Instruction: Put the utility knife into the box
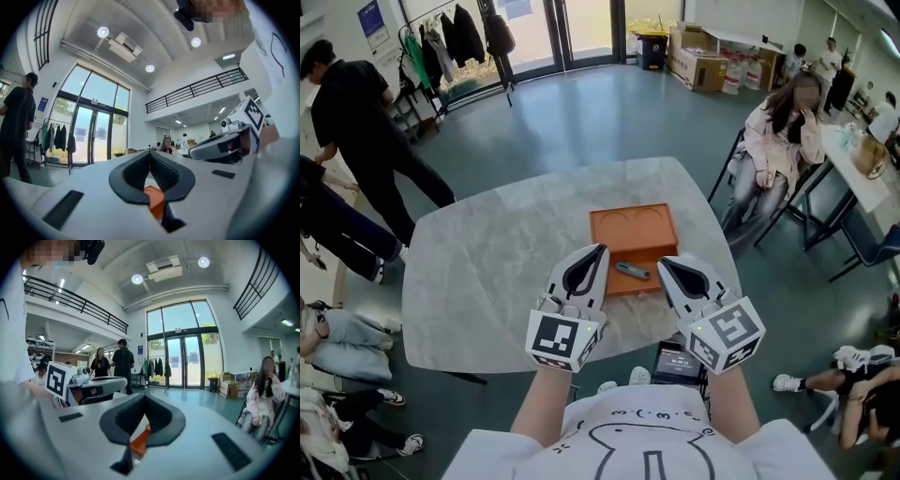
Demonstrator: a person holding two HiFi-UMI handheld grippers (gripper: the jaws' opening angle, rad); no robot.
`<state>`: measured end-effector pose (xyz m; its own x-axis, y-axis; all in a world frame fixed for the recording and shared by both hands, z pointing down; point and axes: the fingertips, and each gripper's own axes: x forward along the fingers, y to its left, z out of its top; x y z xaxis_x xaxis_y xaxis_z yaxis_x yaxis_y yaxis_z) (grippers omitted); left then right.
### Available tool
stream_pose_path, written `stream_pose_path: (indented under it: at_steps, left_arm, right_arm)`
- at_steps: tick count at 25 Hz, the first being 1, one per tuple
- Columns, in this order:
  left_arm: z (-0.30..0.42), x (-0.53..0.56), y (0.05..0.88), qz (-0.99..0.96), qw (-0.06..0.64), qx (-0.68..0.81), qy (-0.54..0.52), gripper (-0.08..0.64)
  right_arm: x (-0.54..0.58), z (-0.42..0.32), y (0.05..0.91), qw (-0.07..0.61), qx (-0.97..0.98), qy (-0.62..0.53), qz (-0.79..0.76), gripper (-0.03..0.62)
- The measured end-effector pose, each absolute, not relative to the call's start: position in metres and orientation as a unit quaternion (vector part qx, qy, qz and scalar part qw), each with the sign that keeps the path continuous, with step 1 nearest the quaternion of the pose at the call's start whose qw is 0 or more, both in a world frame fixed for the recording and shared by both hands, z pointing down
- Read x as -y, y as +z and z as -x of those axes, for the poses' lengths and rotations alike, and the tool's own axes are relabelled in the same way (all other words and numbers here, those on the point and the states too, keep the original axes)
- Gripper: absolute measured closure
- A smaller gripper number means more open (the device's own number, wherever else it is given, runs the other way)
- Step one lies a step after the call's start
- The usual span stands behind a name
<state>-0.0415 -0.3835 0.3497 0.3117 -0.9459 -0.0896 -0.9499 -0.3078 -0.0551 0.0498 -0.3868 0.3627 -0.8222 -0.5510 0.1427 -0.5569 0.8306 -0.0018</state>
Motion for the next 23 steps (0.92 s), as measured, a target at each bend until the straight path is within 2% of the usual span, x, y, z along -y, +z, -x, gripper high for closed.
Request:
stream_pose_path:
  at_steps: [23]
  left_arm:
    - [0.037, 0.364, 0.349, 0.811, 0.049, -0.582, 0.034, 0.545]
  right_arm:
    - [0.365, -0.050, 0.363, 0.076, 0.952, -0.004, -0.295, 0.583]
